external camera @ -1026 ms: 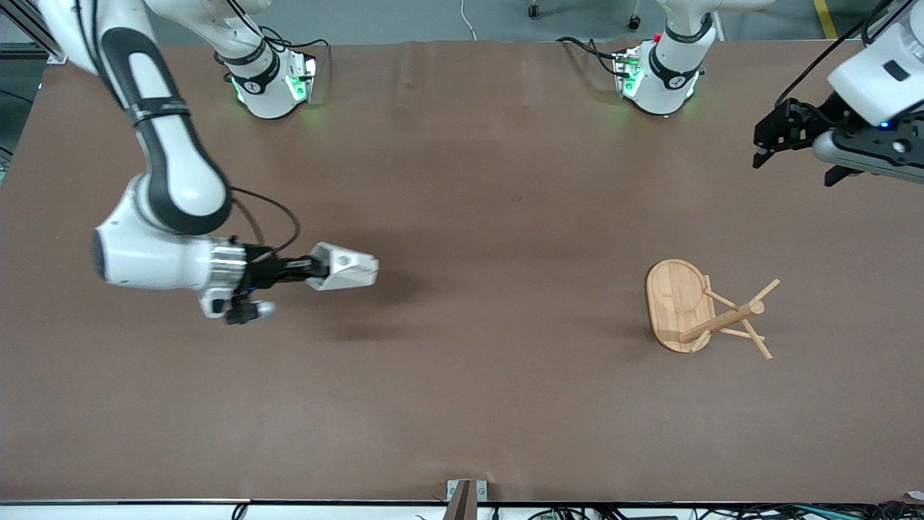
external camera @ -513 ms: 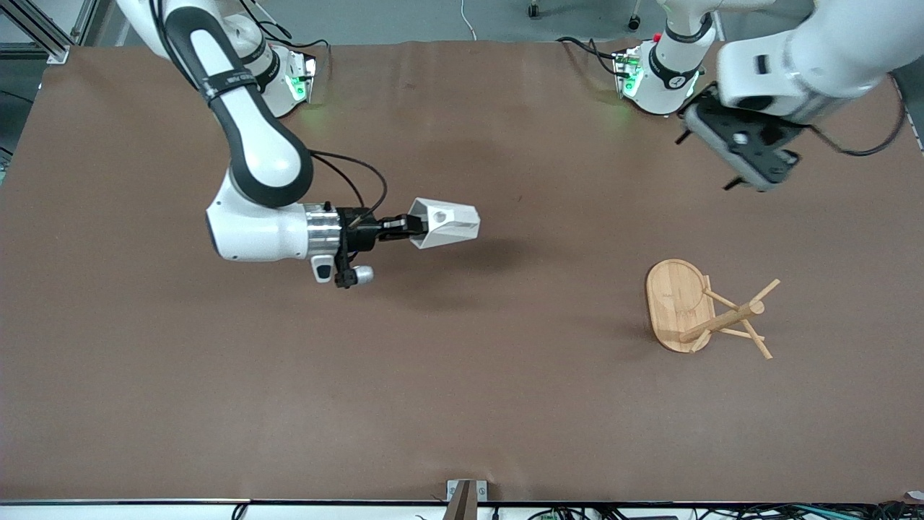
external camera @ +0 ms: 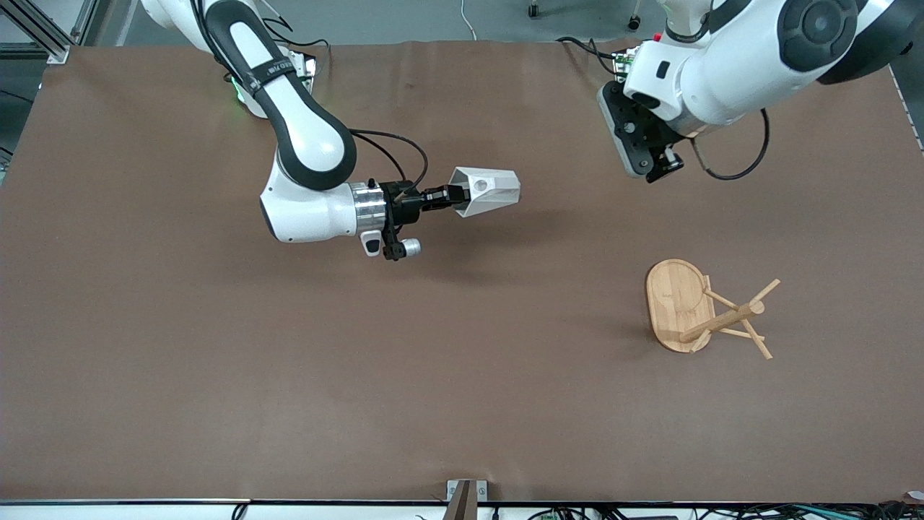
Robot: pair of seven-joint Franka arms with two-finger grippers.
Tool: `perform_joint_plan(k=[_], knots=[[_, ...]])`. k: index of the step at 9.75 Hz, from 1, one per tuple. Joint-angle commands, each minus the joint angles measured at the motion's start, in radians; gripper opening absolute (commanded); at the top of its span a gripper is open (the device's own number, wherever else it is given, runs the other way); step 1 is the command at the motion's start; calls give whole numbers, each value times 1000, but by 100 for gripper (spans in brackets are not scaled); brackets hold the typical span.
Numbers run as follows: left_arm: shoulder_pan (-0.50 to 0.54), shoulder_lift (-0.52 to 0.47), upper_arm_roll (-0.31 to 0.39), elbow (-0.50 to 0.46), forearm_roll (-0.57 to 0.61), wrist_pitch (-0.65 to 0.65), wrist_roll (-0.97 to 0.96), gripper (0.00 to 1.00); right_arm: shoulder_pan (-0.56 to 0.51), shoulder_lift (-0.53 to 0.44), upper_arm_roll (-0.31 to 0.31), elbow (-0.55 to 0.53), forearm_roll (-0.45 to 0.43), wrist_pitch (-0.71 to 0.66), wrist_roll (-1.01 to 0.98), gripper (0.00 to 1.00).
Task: Hang cup on rack
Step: 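Lift the cup with the right gripper while the left gripper approaches, then grasp the cup with the left gripper beside the right gripper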
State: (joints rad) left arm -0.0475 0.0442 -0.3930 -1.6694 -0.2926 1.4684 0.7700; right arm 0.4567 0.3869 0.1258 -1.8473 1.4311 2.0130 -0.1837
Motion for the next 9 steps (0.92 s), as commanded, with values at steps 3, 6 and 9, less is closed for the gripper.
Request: perform_joint_plan(k=[3,6,9], knots=[[9,8,-139,-131,-48,148,-5,96,5,-10,31,-10,115,4,-5,0],[6,55,-162,-131,-45,283,-20,97,5,-11,32,-9,115,3,-5,0],[5,101,-177,-125,-46,340,-31,100,8,-11,34,-9,121,4,-3,0]])
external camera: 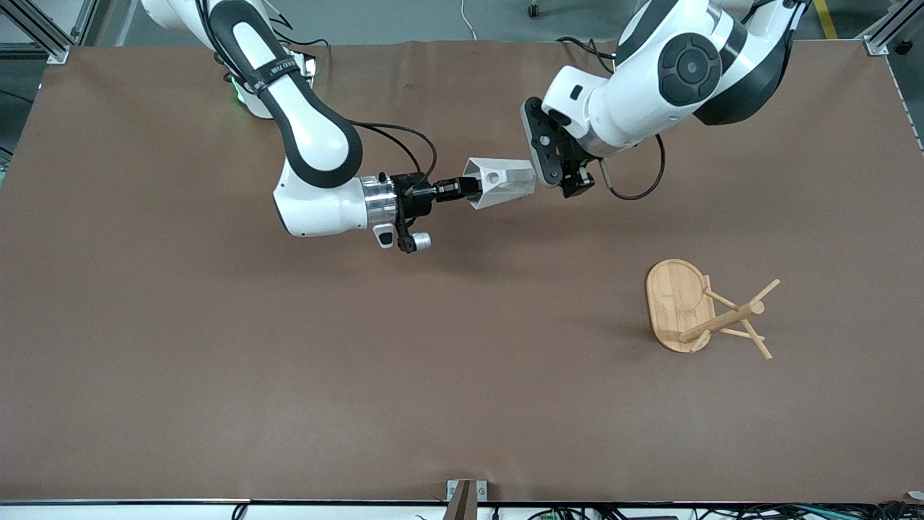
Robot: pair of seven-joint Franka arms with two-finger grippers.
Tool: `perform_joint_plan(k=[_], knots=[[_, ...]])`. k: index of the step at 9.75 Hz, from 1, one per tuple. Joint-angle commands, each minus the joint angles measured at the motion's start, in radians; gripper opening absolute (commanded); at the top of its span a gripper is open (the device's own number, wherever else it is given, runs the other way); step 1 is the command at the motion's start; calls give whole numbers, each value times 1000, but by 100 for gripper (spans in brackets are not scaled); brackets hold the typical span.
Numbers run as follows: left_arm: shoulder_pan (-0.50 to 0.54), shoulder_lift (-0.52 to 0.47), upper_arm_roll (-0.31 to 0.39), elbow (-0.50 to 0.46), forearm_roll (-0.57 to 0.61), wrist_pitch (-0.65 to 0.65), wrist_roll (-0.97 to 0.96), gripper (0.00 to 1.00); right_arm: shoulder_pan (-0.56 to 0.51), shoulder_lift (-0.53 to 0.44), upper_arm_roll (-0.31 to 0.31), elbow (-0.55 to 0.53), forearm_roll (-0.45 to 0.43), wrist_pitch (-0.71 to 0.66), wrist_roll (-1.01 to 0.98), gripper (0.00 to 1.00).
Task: Hang cup on rack
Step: 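Grasp the cup with the left gripper beside the right gripper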
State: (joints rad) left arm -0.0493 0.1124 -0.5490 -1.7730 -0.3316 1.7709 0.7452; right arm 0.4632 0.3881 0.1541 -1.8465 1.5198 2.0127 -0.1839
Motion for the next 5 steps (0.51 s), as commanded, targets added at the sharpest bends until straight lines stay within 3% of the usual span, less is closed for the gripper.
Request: perform_joint_plan(k=[1,5], knots=[[8,36,-22,-19,-6,60,-6,100,2,-12,13,-10,48,5,-3,0],[5,39,-25,-19,-9,91,-20,100,0,-12,24,-8,66,5,-5,0]])
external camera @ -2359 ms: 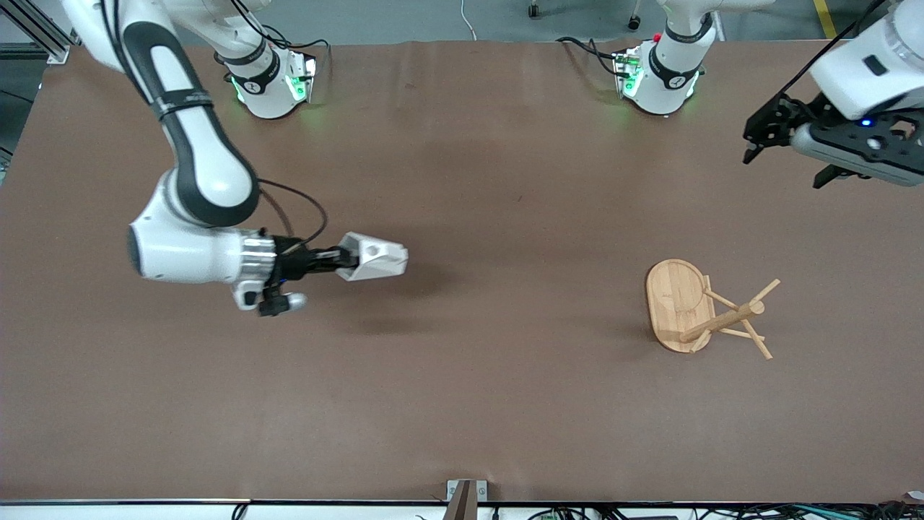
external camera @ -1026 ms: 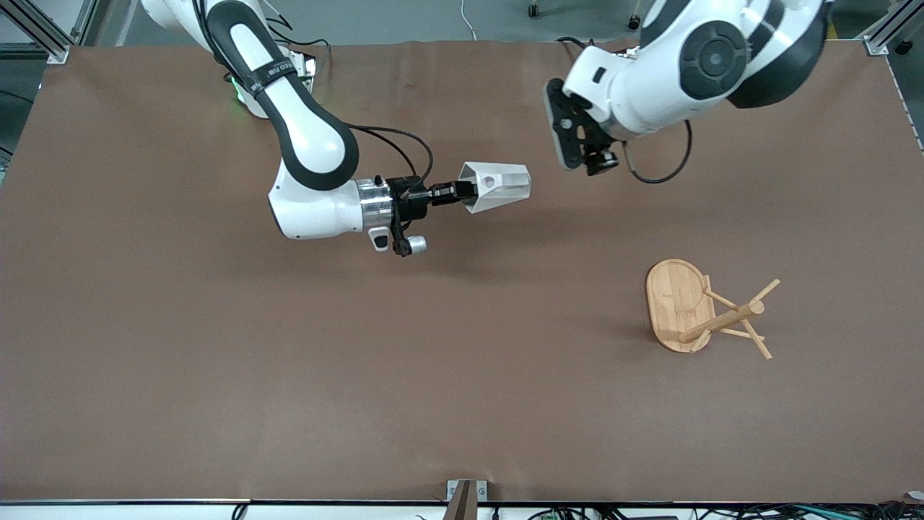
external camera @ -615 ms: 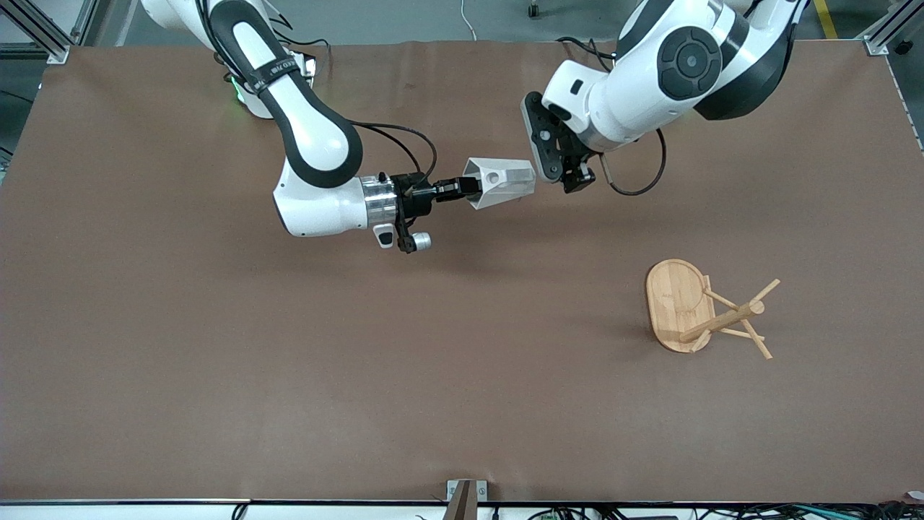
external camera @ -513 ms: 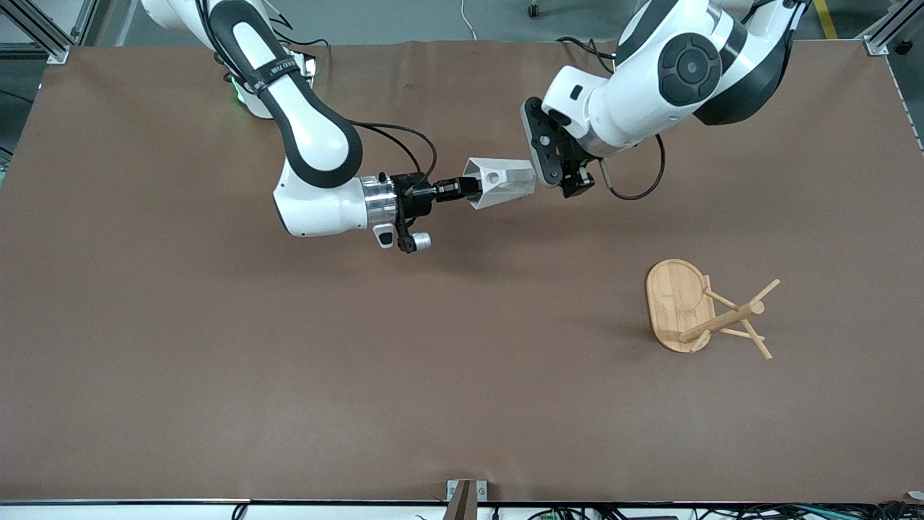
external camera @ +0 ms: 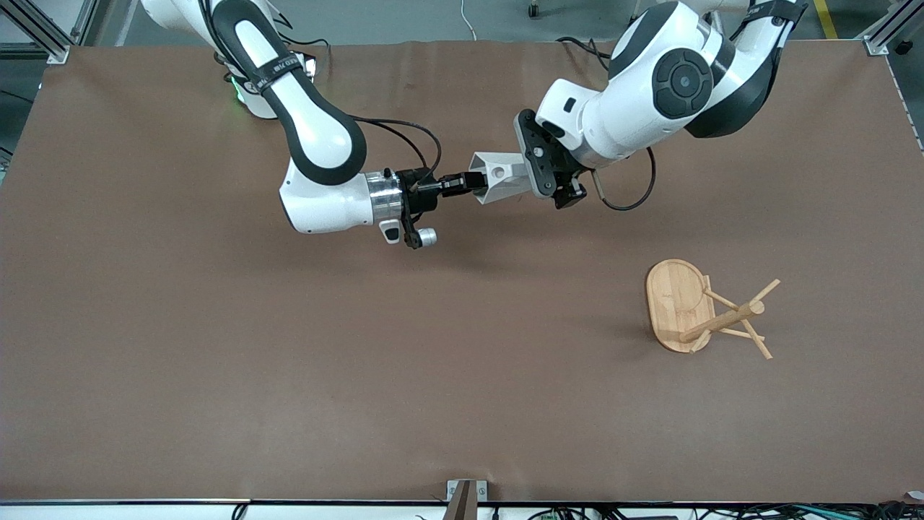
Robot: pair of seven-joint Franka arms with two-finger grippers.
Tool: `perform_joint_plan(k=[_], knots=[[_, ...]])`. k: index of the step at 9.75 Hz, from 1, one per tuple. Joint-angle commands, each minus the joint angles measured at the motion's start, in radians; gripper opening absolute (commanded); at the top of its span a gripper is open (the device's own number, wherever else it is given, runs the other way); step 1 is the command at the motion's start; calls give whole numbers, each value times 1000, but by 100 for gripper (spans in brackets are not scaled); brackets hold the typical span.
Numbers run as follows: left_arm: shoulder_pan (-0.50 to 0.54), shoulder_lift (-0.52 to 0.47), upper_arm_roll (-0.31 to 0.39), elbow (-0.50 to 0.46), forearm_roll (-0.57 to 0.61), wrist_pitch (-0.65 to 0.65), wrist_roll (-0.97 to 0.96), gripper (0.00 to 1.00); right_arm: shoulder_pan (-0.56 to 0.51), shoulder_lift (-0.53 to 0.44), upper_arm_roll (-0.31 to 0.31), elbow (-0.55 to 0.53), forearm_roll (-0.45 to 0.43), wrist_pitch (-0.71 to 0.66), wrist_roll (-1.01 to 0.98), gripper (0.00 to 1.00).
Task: Hang cup on rack
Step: 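Grasp the cup with the left gripper beside the right gripper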
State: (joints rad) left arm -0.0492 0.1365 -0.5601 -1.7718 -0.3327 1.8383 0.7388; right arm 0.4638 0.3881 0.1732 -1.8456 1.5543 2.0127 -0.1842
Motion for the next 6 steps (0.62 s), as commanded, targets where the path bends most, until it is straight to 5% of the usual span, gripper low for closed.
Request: perform_joint_plan(k=[1,6], knots=[[6,17,-33,-21,-9,24,-22,100,-1,-12,5,-9,32,6,-4,0],[6,66,-54,-24,-9,50,-36,97,-1,-12,6,-8,33,6,-3,0]])
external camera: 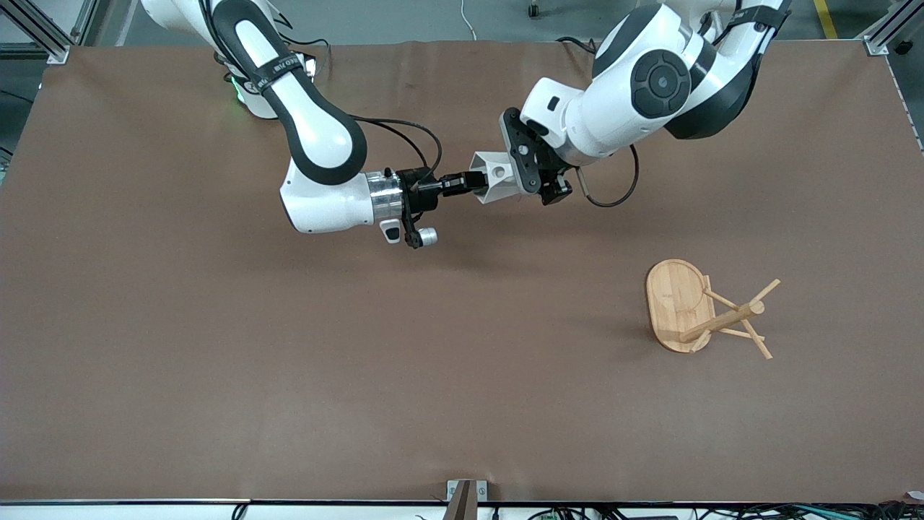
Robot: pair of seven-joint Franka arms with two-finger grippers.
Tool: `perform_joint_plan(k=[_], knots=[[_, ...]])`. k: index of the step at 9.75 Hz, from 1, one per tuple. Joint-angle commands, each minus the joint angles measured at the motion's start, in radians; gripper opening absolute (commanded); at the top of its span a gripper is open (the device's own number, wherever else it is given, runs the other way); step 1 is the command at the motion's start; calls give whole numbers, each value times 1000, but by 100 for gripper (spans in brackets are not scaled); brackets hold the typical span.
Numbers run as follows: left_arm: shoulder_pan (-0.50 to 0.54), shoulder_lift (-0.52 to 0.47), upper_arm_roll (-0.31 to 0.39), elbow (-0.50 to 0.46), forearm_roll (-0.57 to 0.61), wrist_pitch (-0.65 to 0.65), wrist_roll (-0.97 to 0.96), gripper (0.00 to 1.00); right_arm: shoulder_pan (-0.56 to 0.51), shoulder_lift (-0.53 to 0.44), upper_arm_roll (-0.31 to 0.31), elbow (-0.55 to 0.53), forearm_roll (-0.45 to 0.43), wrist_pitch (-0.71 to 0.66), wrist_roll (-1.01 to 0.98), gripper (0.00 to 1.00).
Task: Hang cup on rack
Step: 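Grasp the cup with the left gripper beside the right gripper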
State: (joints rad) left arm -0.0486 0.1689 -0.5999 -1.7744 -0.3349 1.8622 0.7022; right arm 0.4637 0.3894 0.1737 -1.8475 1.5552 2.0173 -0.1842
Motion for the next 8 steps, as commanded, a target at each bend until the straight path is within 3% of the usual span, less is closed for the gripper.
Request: perform_joint_plan(k=[1,2,3,4,5,8], knots=[[6,35,-15,-26,-7,29,0,85,0,-15,6,-6,32,1,-4,0],[6,26,-15,-25,-6,29,-18,62,0,-14,6,-6,32,1,-4,0],[15,23,-17,-23,-6,29,-32,24,0,-14,9,-4,34,1,0,0],[19,24,-14,-23,-9,29,-33,9,0,-15,21,-6,49,1,2,0],[27,24,-14,-20,-16,31,-33,5,0,-15,24,-6,55,7,2,0],[44,6,-8,-17,-30,28,-39,3,0,-15,24,-6,57,15,2,0]])
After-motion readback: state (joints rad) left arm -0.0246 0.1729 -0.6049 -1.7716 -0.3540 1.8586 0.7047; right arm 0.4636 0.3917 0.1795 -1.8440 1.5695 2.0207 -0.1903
